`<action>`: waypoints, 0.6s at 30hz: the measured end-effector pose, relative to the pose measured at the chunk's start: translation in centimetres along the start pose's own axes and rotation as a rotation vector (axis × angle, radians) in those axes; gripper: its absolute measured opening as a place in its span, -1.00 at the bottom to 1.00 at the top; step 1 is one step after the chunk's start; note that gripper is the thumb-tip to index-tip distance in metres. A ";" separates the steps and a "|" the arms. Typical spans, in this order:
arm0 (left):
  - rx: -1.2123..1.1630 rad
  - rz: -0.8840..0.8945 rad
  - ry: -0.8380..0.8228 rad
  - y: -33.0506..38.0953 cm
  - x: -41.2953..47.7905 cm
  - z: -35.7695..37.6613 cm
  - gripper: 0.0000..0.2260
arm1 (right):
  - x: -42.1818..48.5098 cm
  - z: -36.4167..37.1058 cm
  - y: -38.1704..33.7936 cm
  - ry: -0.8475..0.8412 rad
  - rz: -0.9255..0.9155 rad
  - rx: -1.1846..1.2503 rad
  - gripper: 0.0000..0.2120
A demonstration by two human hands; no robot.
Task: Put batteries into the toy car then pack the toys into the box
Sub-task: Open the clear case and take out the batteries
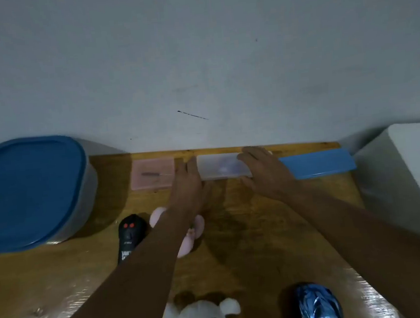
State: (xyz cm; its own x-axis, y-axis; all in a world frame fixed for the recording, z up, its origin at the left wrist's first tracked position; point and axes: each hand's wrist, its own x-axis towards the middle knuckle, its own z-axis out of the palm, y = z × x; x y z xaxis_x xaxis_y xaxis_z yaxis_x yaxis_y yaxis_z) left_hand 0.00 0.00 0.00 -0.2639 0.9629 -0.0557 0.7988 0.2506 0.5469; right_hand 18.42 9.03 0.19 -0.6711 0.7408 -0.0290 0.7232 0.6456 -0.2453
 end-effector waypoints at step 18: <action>-0.076 -0.150 0.048 -0.4 1.7 0.6 -0.61 | 1.0 -0.4 -1.2 -0.077 -0.166 -0.391 -0.55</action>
State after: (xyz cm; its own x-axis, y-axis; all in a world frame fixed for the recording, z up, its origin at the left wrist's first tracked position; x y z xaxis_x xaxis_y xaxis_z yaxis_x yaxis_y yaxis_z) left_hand -0.45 1.56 -0.83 -0.4041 0.9089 -0.1031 0.7058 0.3815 0.5968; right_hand 16.99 9.05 0.80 -0.7830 0.6146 -0.0955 0.6019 0.7875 0.1325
